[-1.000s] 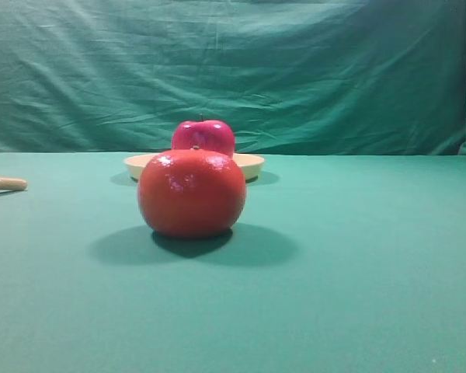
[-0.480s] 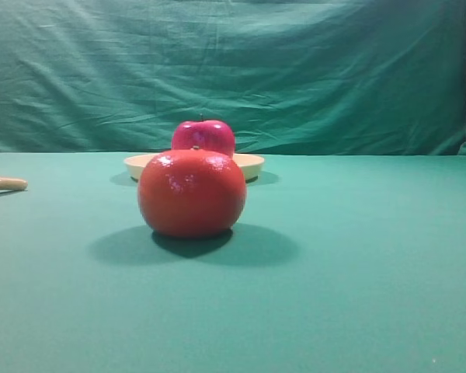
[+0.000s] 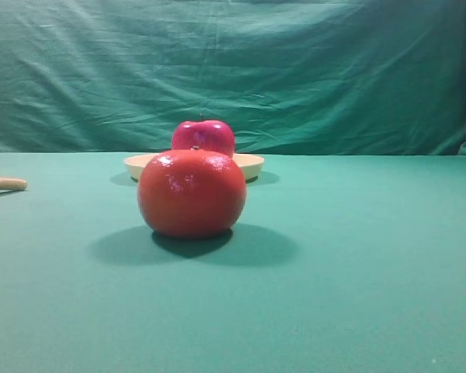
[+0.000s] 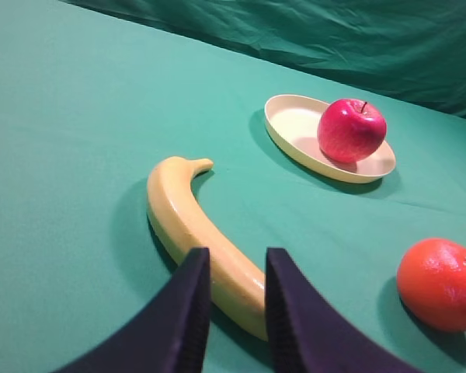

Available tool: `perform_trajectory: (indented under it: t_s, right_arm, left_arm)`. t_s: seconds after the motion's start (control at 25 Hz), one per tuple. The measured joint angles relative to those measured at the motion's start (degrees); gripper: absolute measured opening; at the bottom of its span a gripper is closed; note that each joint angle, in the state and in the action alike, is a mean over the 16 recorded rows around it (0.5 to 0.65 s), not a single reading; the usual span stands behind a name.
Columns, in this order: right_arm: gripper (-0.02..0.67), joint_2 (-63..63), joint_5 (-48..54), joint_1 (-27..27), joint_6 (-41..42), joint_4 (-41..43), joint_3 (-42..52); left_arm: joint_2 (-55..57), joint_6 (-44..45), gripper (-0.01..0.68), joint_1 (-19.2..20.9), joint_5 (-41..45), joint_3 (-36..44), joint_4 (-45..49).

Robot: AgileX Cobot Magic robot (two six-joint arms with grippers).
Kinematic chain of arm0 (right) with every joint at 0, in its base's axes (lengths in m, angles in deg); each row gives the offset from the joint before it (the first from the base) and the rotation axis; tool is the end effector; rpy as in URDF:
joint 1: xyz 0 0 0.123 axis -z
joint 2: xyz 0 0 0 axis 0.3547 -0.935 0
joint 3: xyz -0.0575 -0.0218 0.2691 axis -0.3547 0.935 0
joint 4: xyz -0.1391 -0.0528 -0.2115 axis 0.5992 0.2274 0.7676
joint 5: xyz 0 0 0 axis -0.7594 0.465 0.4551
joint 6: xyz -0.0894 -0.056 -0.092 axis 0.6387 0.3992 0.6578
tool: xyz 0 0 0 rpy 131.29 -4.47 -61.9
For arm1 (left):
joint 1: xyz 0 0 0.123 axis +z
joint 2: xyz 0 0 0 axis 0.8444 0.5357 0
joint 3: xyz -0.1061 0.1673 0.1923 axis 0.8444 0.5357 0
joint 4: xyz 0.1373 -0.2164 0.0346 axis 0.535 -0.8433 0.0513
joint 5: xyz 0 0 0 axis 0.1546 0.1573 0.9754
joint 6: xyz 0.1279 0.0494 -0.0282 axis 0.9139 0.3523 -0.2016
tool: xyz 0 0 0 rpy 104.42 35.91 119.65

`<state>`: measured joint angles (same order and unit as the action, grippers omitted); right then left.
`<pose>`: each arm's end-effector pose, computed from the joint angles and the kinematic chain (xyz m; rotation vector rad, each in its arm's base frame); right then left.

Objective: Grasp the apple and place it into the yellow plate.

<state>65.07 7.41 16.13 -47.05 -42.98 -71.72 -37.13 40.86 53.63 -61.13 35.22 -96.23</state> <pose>0.1197 0.0078 0.2028 -0.0937 1.7847 0.0217 0.1156 -0.0222 0.1693 0.0030 1.7972 -0.2458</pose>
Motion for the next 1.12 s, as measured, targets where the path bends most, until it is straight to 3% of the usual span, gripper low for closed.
perform_trajectory:
  t_s: [0.36, 1.12]
  right_arm:
    - [0.000, 4.60, -1.03, 3.82, 0.04, -0.92, 7.05]
    - [0.000, 4.72, 1.86, 5.20, 0.75, -1.18, 7.50]
  left_arm:
    - [0.00, 0.00, 0.157, 0.00, 0.00, 0.00, 0.00]
    - [0.00, 0.00, 0.157, 0.00, 0.00, 0.00, 0.00]
